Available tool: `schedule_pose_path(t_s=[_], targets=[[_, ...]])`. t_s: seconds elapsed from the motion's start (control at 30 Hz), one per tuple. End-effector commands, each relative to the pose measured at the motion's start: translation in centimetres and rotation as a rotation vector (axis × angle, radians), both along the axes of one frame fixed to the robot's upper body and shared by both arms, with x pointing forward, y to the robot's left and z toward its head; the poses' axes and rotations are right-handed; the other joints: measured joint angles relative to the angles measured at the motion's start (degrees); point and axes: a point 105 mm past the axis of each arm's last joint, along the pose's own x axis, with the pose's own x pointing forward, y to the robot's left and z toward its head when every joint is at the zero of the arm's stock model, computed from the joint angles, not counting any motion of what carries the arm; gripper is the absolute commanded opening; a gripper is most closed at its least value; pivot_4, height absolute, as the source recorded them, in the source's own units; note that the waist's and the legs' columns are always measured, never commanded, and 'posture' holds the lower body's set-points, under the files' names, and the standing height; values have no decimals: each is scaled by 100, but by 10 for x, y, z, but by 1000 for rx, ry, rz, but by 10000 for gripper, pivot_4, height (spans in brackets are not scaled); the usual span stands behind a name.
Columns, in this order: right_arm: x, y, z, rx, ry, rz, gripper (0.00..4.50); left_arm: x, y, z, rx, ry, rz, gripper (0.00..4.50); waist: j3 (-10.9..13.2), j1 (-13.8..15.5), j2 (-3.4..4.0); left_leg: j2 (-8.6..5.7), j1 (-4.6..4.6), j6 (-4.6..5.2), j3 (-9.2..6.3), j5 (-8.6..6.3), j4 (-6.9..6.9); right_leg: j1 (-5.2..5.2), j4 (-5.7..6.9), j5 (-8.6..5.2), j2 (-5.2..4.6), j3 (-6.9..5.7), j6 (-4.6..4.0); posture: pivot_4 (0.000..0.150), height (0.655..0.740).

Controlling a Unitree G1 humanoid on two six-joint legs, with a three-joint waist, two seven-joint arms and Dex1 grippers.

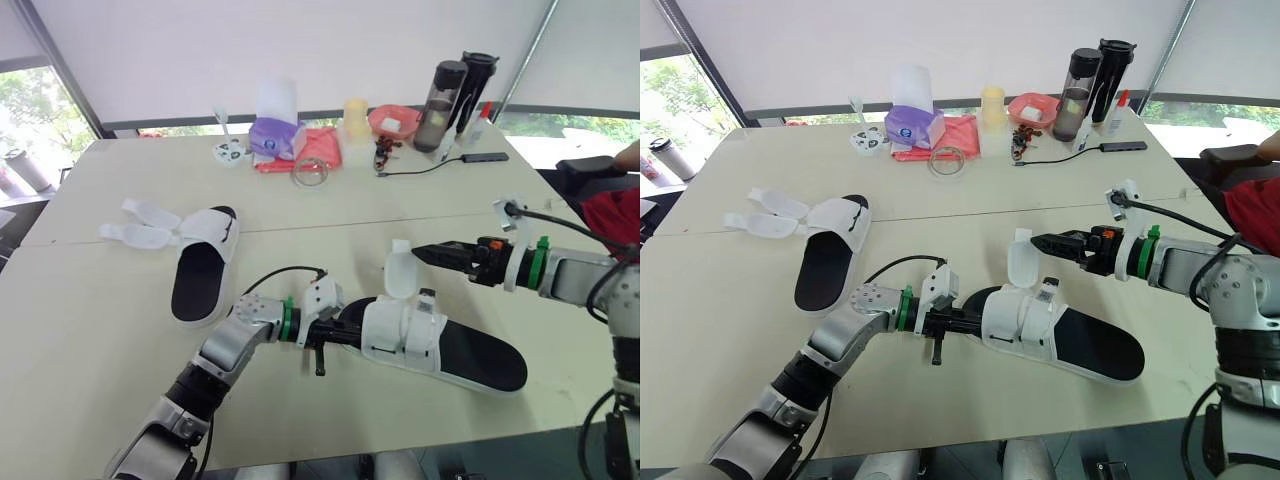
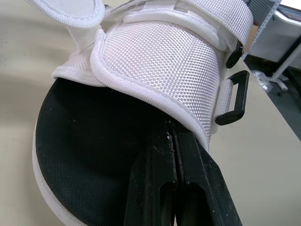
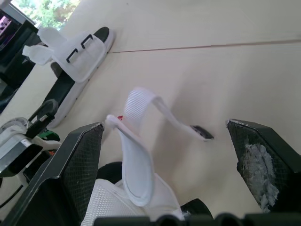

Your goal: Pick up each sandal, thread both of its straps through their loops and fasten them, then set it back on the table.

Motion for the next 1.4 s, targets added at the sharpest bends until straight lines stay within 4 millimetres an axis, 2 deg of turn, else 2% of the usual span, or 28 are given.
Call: schedule_pose_path(t_s=[0.03,0.2,0.5,0.6,0.63,0.67,0.7,0.83,0.87,0.9,1.03,1.23,1.33,1.4], targets=[[3,5,19,86,0,26,44623,1,4,-6,18,14,37,0,0,-6,1,0,0,0,0,0,0,0,1,0,0,0,0,1500,7400],[4,15,25,162,72,77,44623,2,3,-6,15,14,51,0,0,-4,1,0,-2,0,-1,0,0,-1,1,1,0,0,2,1500,7400],[10,28,12,206,246,96,44623,5,2,-6,9,8,68,0,-1,-6,3,-2,0,1,0,1,5,0,9,2,0,1,1,1500,7400],[21,29,9,207,253,49,44623,4,3,-7,9,8,73,0,-2,-12,3,-3,1,1,0,1,5,0,10,3,0,1,3,1500,7400],[24,29,8,211,252,33,38676,4,3,-8,9,9,74,0,-2,-12,3,-3,1,1,-1,1,5,0,11,7,0,1,11,1500,7400],[26,31,9,221,248,31,36831,4,3,-8,9,9,75,0,-2,-12,3,-4,1,1,-1,1,5,0,11,9,0,1,13,1500,7400],[26,32,11,230,246,35,32496,4,3,-8,9,10,77,0,-2,-16,4,-5,2,0,0,1,5,0,11,10,0,2,15,1500,7400],[29,37,15,245,255,47,12333,4,3,-8,12,11,81,0,-2,-41,5,-6,2,1,-1,1,5,0,12,11,0,2,18,1500,7400],[29,38,15,237,258,46,6051,4,4,-8,13,10,81,0,-2,-49,5,-6,2,1,-1,1,5,0,12,11,0,3,18,1500,7400],[29,37,14,230,260,45,2114,4,4,-8,15,8,82,0,-2,-56,5,-6,2,1,-1,1,5,0,13,11,0,2,18,1500,7400],[25,35,18,227,241,62,927,6,5,-9,20,4,87,0,-2,-101,5,-8,2,1,-2,1,5,1,13,11,-1,2,18,1500,7400],[18,33,43,278,81,104,927,5,5,-9,20,4,88,0,-2,-144,5,-9,3,1,-4,1,4,0,16,12,-1,4,21,1500,7400],[-2,40,68,190,-220,170,927,5,5,-9,21,5,86,0,-2,-132,5,-9,3,1,-6,1,5,0,19,12,-1,4,23,1500,7400],[-26,55,71,48,-396,253,927,5,7,-10,28,7,81,0,-2,-133,8,-12,2,1,-9,1,4,0,20,9,-1,3,31,1500,7400]])
